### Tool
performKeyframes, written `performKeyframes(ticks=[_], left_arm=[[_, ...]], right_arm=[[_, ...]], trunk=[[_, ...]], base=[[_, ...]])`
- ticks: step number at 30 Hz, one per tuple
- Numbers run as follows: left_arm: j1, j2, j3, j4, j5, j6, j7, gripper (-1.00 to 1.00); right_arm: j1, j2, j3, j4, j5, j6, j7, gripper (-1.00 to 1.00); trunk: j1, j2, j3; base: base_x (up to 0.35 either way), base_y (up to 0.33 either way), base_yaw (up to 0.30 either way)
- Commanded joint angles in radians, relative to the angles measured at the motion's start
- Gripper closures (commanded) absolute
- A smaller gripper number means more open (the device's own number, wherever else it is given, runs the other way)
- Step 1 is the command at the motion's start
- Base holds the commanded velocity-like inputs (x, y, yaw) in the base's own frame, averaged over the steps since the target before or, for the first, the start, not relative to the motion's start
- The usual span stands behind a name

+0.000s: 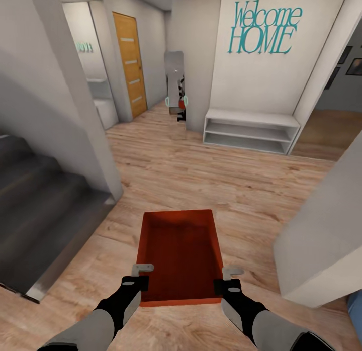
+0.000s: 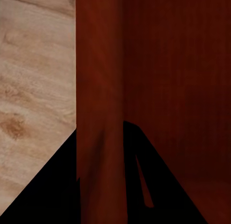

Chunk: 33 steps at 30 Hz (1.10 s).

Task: Move the two storage containers from the living room to the garage. In the garage, place one container on the floor and stack the other container on top of it (either order is fine).

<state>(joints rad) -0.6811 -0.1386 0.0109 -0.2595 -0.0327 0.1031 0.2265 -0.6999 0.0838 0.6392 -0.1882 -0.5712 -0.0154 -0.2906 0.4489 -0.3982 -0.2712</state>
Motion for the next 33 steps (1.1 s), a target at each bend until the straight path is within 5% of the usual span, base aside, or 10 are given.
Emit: performKeyframes(ticks=[1, 33], left_arm=[[0.0, 0.093, 0.027, -0.001, 0.051, 0.006, -0.073, 1.0], [0.0, 0.093, 0.027, 0.0, 0.051, 0.006, -0.073, 1.0]], right_arm=[[-0.001, -0.018, -0.033, -0.007, 0.004, -0.026, -0.002, 1.0], [-0.001, -0.019, -0.032, -0.007, 0.004, -0.026, -0.002, 1.0]], trunk=[[0.001, -0.002, -0.002], [0.001, -0.002, -0.002]], base=[[0.324, 0.0, 0.0], [0.324, 0.0, 0.0]])
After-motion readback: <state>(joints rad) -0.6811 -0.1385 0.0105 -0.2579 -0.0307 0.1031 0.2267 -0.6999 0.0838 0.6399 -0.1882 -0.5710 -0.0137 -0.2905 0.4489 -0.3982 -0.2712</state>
